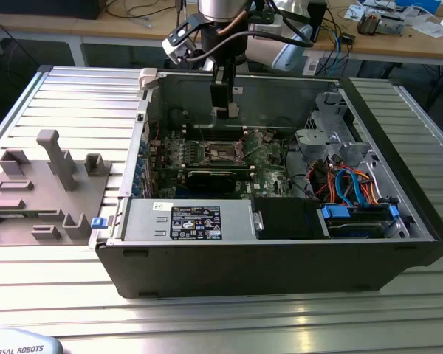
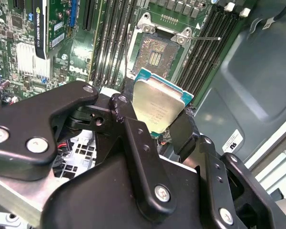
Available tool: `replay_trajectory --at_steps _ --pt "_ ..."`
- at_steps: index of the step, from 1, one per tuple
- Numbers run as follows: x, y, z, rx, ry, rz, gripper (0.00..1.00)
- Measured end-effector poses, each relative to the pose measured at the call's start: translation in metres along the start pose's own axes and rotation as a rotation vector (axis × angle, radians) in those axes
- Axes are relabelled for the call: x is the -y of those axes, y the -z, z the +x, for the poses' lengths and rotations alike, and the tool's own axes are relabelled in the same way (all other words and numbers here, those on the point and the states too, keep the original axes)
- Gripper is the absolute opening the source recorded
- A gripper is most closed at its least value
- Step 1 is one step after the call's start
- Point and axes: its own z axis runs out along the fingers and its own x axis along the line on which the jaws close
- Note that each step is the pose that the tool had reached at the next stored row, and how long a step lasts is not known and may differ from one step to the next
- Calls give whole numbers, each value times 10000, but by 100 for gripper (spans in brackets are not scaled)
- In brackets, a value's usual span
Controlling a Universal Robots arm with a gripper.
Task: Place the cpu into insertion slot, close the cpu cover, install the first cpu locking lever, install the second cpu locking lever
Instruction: 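Place the cpu into insertion slot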
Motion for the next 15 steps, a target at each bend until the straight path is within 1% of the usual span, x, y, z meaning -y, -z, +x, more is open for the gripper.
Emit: replay_trajectory --at_steps 15 --pt "0 -3 0 52 -575 -11 54"
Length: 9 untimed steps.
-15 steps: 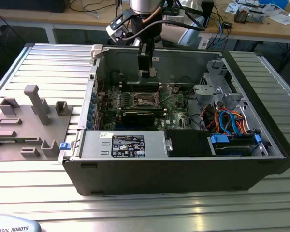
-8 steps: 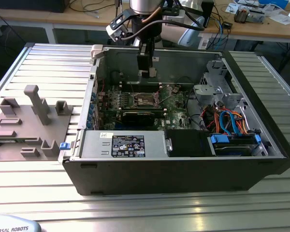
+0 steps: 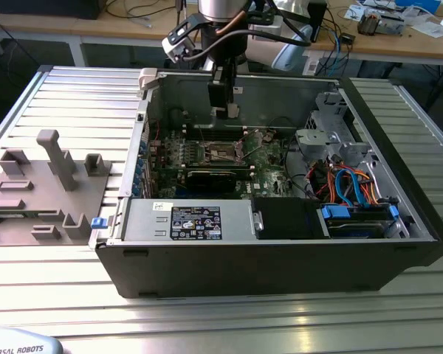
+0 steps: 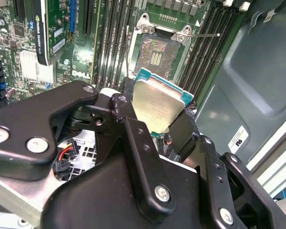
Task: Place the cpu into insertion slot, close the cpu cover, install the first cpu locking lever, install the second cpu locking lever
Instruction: 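Place the cpu into insertion slot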
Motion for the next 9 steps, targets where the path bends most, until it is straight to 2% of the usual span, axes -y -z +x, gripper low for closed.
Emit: replay_trajectory --at_steps 9 --pt "0 -2 0 26 -302 -6 54"
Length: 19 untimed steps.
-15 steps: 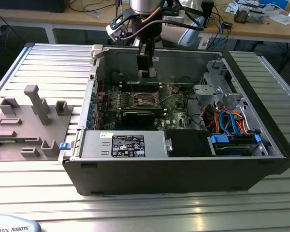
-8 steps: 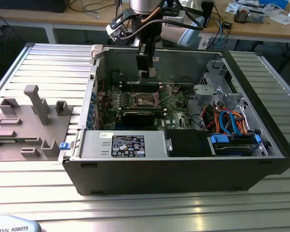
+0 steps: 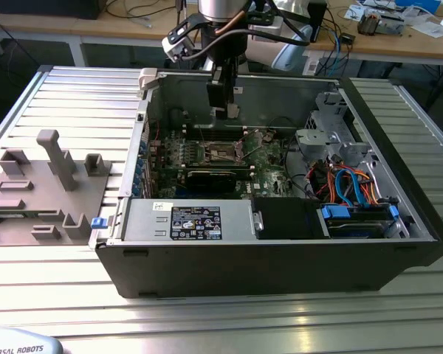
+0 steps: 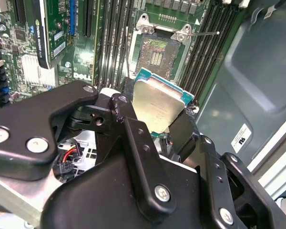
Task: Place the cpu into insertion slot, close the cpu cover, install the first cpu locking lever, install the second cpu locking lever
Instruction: 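Place the cpu into insertion slot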
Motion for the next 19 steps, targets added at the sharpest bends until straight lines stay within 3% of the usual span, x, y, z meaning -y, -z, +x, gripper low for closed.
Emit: replay_trajectory --at_steps 19 --pt "0 -4 0 64 -714 -14 54"
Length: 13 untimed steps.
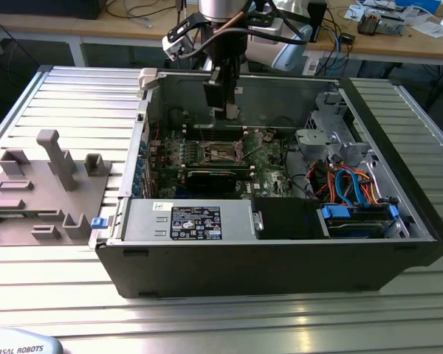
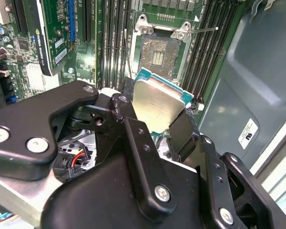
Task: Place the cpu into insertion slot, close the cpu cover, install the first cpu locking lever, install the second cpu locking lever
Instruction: 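Place the cpu into insertion slot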
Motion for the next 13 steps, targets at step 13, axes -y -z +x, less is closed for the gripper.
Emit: replay_trajectory --at_steps 13 --pt "0 -3 0 42 -474 -10 54"
